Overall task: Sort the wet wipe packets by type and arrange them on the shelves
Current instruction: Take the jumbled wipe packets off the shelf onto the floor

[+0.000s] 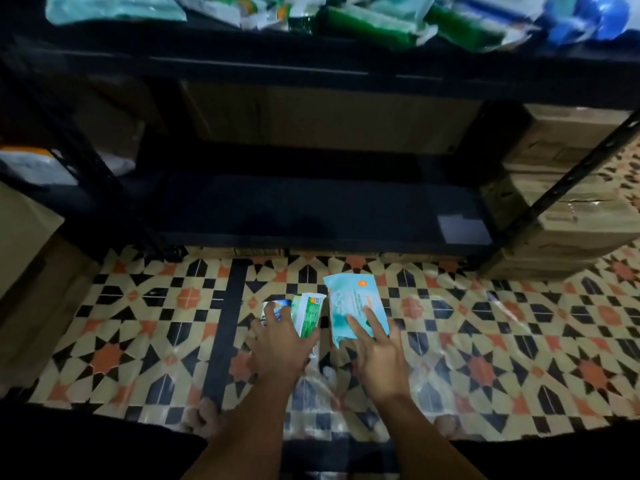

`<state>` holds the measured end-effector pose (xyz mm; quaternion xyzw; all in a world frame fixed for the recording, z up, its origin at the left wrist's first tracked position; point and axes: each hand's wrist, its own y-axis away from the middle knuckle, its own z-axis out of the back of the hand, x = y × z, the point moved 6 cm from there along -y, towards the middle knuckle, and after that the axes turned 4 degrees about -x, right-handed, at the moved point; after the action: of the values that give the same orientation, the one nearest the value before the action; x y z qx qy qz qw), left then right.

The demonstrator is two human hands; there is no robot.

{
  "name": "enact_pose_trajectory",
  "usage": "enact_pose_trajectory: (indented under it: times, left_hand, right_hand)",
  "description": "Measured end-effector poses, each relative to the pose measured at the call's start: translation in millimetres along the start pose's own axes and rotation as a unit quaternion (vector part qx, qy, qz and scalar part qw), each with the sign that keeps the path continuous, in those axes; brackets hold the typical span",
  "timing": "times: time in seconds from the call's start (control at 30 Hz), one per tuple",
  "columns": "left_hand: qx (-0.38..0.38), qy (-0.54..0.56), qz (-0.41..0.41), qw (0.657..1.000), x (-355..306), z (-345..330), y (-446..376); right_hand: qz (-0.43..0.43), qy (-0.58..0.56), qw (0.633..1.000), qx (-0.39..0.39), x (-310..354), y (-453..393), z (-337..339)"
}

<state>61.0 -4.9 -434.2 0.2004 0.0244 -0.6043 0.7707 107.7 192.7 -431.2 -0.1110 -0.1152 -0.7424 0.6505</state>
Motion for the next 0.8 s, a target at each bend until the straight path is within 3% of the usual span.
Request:
enact_pose_trajectory:
  times: [0.07, 0.17, 0.33, 0.57, 0.67, 0.8]
  left_hand:
    - [0.049, 0.034, 0.003, 0.998, -0.2, -13.0, -1.7]
    - [0.108, 0.062, 0.003, 0.992, 0.7, -29.7, -3.7]
    - [0.029, 0.006, -0.044, 0.999, -7.3, -14.8, -16.3]
    - [-0.115, 0.064, -0.141, 0.981, -62.9, 80.3, -40.3]
    - [-0.183, 0.081, -0.191, 0.961, -88.1, 130.3, -43.9]
    - [-0.290, 0.080, -0.257, 0.918, -118.9, 201.4, -37.5]
  right_hand:
    - [0.004, 0.016, 0.999, 0.045, -1.1, -1.7, -9.8]
    - [-0.021, 0.045, 0.984, 0.172, -6.6, -2.7, -23.0]
    - [-0.042, 0.022, 0.987, 0.151, -1.4, -9.7, -9.2]
    - [0.047, 0.008, 0.995, -0.092, 28.1, -75.5, 65.6]
    - [0.090, 0.003, 0.973, -0.212, 49.0, -99.0, 118.5]
    - [0.127, -0.014, 0.942, -0.311, 66.6, -120.5, 193.9]
